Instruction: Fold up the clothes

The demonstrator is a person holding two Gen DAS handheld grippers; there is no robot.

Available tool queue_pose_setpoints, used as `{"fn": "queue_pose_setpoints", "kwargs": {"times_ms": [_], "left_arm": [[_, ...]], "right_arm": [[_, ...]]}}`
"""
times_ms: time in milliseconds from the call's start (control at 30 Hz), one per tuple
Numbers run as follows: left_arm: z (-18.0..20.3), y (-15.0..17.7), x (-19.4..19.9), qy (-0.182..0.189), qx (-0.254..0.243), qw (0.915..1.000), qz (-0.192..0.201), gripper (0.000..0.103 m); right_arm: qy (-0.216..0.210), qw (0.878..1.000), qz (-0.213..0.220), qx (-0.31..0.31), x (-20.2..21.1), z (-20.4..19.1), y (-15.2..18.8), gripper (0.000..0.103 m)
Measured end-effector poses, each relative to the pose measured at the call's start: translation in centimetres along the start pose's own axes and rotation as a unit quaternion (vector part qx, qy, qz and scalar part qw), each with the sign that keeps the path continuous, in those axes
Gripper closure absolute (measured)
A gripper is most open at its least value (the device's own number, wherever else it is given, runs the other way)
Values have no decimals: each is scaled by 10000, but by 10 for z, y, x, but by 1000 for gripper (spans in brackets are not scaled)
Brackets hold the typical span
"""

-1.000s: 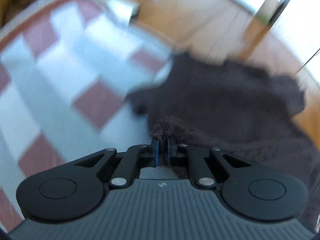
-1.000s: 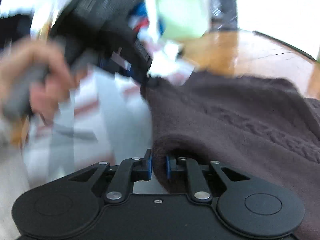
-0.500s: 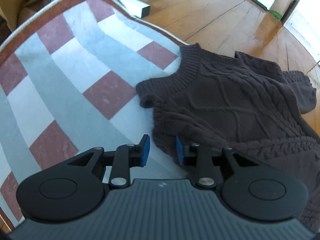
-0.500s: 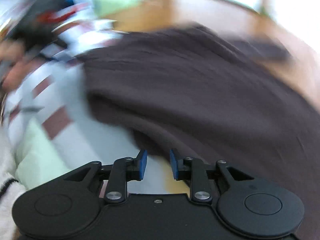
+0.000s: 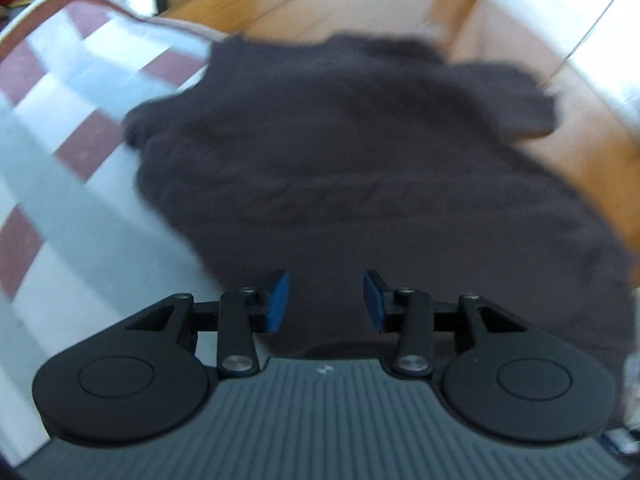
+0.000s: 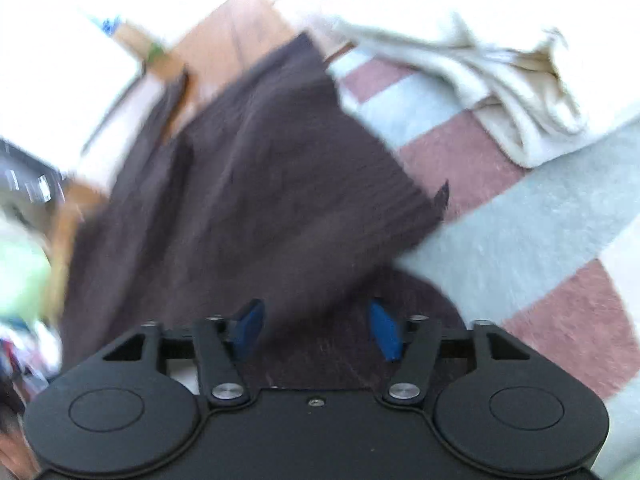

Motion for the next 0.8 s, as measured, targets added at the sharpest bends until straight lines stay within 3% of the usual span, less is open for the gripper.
{"fn": "queue_pose_setpoints", "kwargs": {"times_ms": [100,167,200,233,267,300,333,400,433,467,533,600,700,767,800], "left_arm": [[-9,-6,-9,-323,107,9994,91,63],[-15,-13,-11,-289,289,9991,122,63],[-17,-13,-12,-256,349,9990,127,63],[-18,-14,-13,-226,400,9989,132,63],[-19,-13,-12,-216,398,9989,131,63],[-19,-11,-12,-235,337,9991,121,63],[-20,-8,-12,-292,264,9992,100,63],[-23,0,-14,-752,16,9972,-44,56],[-25,1,-14,-805,48,9967,-83,42],[-28,1,-15,-858,80,9962,-122,40],[-33,3,-15,-952,147,9952,-195,40],[-37,3,-13,-914,228,9953,-210,40],[-39,4,-14,-907,276,9952,-242,40],[-40,5,-14,-902,309,9951,-263,40],[-41,5,-14,-899,325,9950,-274,40]], "right_arm": [[-99,9984,355,-435,-10,6,-21,34],[436,9975,408,-371,-10,9,-35,66],[724,9959,429,-333,-9,10,-42,93],[1011,9934,449,-295,-9,11,-50,93],[1034,9919,670,-317,8,4,-54,93],[1003,9900,992,55,29,-10,-57,94],[1259,9803,1363,682,45,-25,-59,95],[1846,9457,1903,1878,64,-35,-55,95],[1961,9440,1796,1952,59,-27,-53,95],[2006,9493,1624,1797,49,-14,-49,95],[2034,9564,1294,1648,30,6,-39,95],[2123,9561,1072,1709,16,16,-29,95],[1924,9542,1345,1857,31,1,-36,95],[2024,9454,1421,2122,35,-7,-42,95],[2081,9478,1316,2028,29,-1,-44,95]]}}
Point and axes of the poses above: each gripper's, at about its wrist camera, not at the fingertips, and x roughly against the way its jaws point, z to its right, y to its underside, the point moved 8 cm from there along -x, roughly the way its jaws point, and after that the axes turned 1 degree about y, right-handed, at the moved point
